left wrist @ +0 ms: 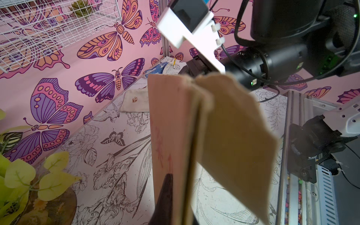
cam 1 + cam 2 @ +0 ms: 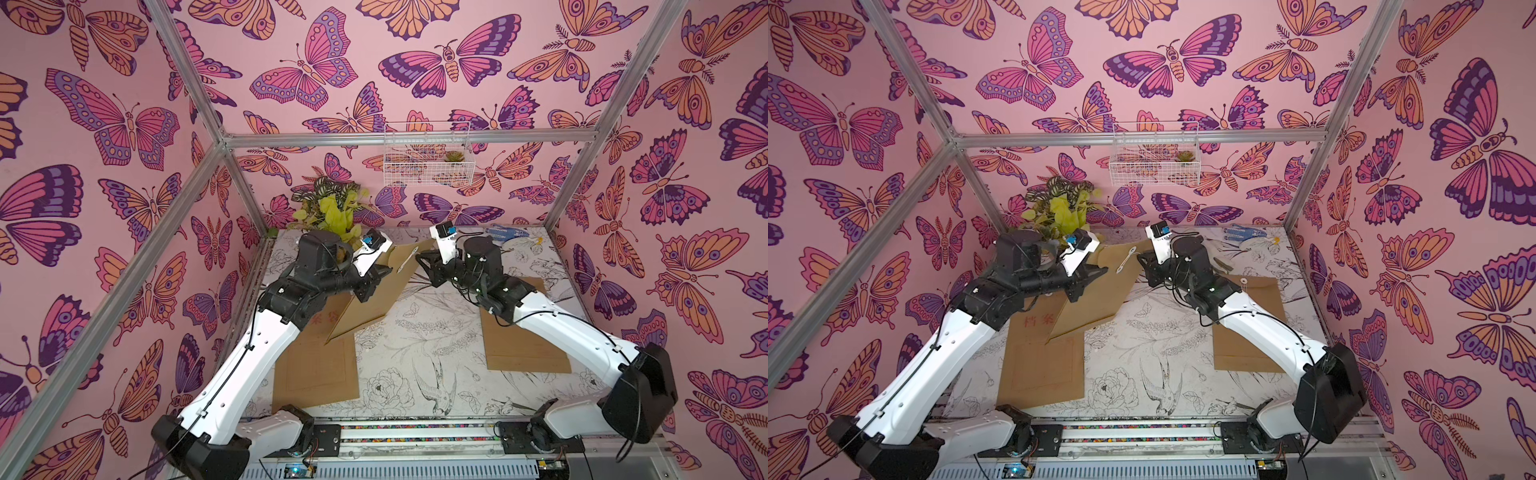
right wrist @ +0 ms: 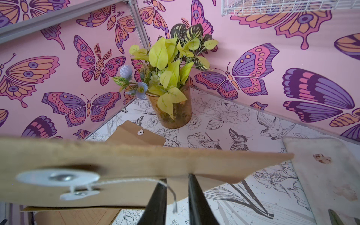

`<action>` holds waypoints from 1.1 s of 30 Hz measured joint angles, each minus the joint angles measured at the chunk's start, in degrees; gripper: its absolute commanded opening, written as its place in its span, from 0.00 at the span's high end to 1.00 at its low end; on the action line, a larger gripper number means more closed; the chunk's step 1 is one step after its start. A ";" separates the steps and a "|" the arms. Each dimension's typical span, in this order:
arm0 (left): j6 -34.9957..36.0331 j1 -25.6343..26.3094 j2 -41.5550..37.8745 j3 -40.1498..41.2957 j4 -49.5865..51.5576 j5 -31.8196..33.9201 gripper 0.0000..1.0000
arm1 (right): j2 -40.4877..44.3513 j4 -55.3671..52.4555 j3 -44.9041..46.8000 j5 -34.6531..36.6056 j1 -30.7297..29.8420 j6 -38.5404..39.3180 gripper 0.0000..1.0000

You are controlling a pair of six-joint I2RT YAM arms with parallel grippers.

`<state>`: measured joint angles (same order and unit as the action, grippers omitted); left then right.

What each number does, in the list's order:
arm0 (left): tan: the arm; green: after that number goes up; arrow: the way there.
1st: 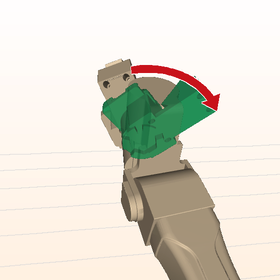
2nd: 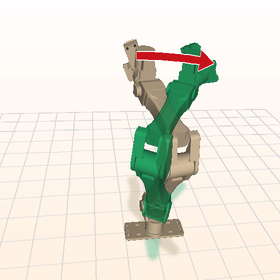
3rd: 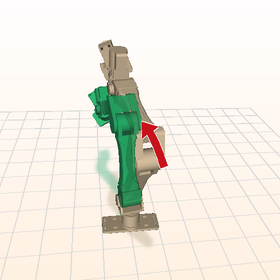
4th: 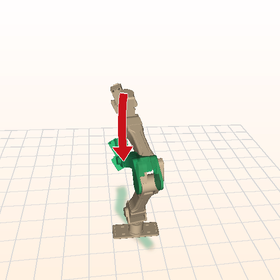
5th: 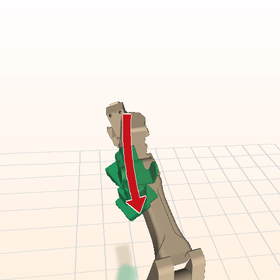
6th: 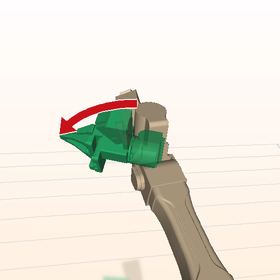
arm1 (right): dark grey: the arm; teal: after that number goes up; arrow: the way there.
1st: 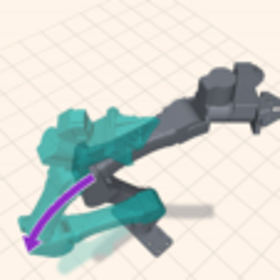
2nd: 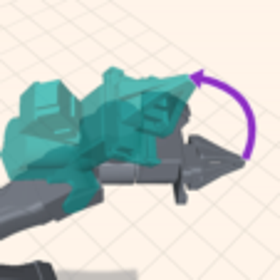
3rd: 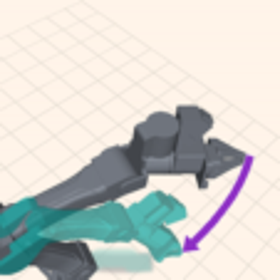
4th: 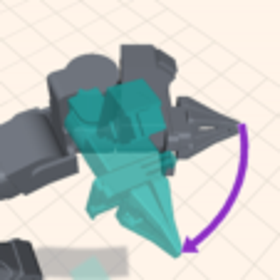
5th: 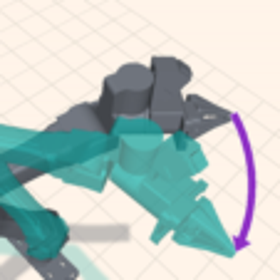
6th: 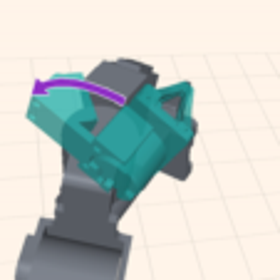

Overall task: Close the mouth of the file bag
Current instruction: Close the file bag.

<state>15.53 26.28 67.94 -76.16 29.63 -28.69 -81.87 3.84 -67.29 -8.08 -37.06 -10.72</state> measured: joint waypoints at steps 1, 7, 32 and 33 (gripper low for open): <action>-0.17 0.00 -0.07 0.00 -0.09 0.00 1.00 | 0.00 0.35 0.00 0.17 -0.13 -0.31 0.88; -1.25 0.00 -0.09 0.00 -0.68 0.07 1.00 | 0.04 1.29 0.00 0.28 -0.24 -1.33 0.96; -5.64 -0.02 -0.02 2.12 -0.79 -3.08 1.00 | 6.14 -10.56 -3.34 -7.65 4.72 -7.15 1.00; -5.75 -0.02 0.04 2.29 -0.79 -3.23 1.00 | 6.14 -11.04 -3.80 -7.93 4.72 -7.26 1.00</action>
<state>9.78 26.26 67.99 -73.87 28.84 -31.92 -75.72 -7.20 -71.09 -16.01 -32.34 -17.98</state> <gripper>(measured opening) 0.042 0.047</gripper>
